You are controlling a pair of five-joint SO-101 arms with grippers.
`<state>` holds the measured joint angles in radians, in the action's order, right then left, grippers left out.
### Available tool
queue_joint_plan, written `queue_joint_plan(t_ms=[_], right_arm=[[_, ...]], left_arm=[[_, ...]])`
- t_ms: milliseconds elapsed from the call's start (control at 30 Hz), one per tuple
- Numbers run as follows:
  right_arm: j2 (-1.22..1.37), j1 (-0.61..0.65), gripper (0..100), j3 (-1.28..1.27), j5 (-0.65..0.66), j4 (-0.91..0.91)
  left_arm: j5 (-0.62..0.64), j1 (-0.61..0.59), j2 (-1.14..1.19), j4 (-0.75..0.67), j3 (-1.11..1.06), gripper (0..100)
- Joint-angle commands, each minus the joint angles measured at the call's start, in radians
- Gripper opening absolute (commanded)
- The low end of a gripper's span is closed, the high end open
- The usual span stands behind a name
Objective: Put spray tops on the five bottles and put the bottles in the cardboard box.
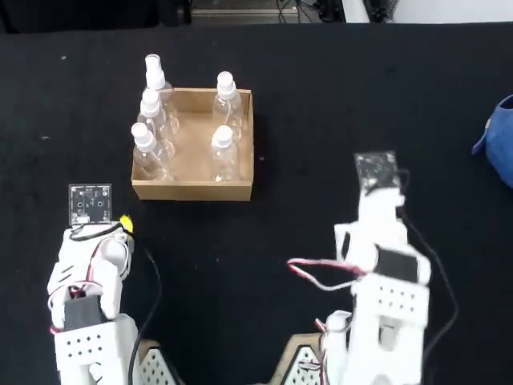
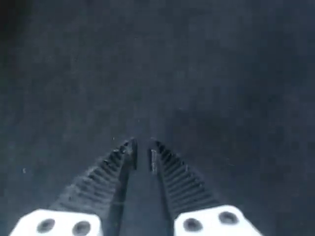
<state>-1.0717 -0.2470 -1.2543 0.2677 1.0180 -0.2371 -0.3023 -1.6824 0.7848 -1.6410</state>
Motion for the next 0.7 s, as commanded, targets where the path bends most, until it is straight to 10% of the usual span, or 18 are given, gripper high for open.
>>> queue_joint_plan(t_ms=[0, 267, 667], right_arm=[[-0.317, 0.017, 1.0, -0.202, 0.005, -0.081], [-0.842, 0.077, 1.3, -0.420, 0.003, 0.180], [-0.782, 0.077, 1.2, -0.430, 0.012, 0.267]], left_arm=[[0.017, 0.039, -0.163, 0.089, 0.012, 3], [0.018, 0.113, -0.140, 0.141, -0.015, 3], [0.018, 0.114, -0.143, 0.416, -0.058, 3]])
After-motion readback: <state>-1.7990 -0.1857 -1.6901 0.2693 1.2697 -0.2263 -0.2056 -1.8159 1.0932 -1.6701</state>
